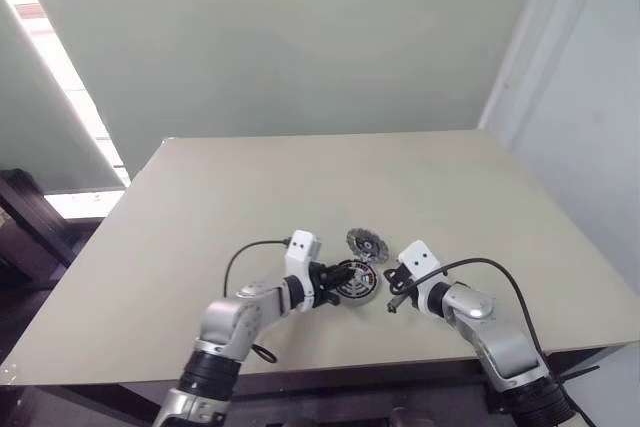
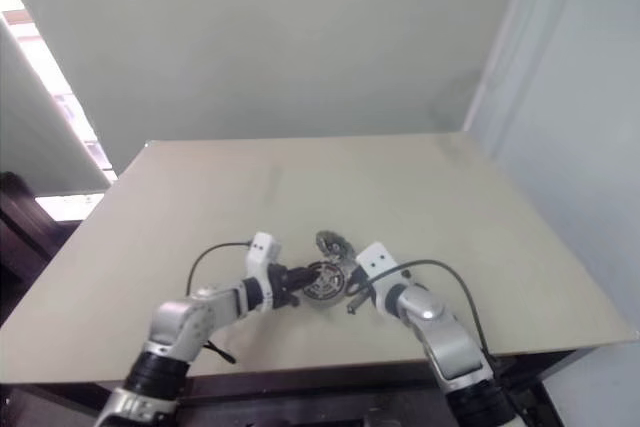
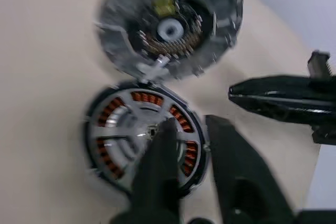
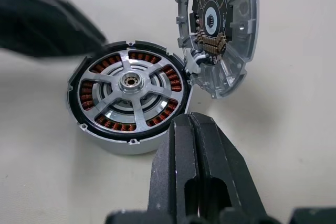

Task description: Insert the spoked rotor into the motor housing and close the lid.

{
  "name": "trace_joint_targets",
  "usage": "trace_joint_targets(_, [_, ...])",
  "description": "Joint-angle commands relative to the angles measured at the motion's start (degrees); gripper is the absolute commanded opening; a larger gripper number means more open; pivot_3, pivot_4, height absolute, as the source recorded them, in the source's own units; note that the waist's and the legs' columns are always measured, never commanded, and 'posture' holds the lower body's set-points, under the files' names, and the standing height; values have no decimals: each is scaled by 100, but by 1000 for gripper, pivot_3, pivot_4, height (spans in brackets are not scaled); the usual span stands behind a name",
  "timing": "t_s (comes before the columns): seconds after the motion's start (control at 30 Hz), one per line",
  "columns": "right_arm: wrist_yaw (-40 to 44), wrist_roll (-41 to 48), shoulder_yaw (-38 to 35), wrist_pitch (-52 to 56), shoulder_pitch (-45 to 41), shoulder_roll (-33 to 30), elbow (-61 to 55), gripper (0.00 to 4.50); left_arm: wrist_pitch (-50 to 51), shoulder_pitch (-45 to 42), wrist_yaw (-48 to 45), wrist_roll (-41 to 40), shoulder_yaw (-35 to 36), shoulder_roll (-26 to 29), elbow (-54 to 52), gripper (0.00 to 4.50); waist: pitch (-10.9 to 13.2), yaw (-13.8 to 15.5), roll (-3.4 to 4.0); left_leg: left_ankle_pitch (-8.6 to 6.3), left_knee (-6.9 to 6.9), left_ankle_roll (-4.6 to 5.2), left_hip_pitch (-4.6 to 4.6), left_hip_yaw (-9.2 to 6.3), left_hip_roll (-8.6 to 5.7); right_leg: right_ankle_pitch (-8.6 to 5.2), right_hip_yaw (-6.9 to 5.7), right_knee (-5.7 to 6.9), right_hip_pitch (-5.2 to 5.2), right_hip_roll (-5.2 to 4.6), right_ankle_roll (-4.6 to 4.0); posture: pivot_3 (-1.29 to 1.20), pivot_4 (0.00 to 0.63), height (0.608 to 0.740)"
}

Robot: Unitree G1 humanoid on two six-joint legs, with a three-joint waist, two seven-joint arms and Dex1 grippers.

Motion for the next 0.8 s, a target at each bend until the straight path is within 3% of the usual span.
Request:
trace_joint_targets(0.03, [-74, -6, -85, -62, -4, 2, -277, 0, -606, -264, -92, 615, -222, -55, 572, 26, 0, -2, 0, 0, 0, 0, 0, 1, 0, 2, 1, 0, 0, 1, 3, 0, 0, 740])
trace_joint_targets(0.4, [-102, 3, -105, -35, 18, -44, -377, 0, -847, -263, -257, 1277, -366, -96, 1018, 26, -2, -13, 2, 2, 3, 4, 11, 0, 1, 5, 0, 2, 13, 2, 9, 0, 0, 740])
trace_joint_targets(0.63, [-18, 19, -87, -64, -64, -74, -362, 0, -717, -176, -493, 466, 485, -360, 323, 26, -1, -12, 0, 2, 3, 6, -5, -5, 1, 6, -1, 2, -3, 1, 11, 0, 0, 740])
trace_joint_targets(0.7, [7, 17, -76, -83, -72, -88, -362, 0, -824, -177, -309, 385, 826, -379, 244, 381, -1, -14, 1, 2, 3, 6, -5, -6, 1, 6, -1, 2, -2, 1, 11, 0, 0, 740])
trace_joint_targets(0.8, [22, 11, -71, -110, -82, -96, -341, 0, -661, -116, -347, 301, 1037, -271, 140, 381, -1, -15, 1, 2, 3, 5, 1, -4, 2, 6, -1, 3, 0, 1, 11, 0, 0, 740])
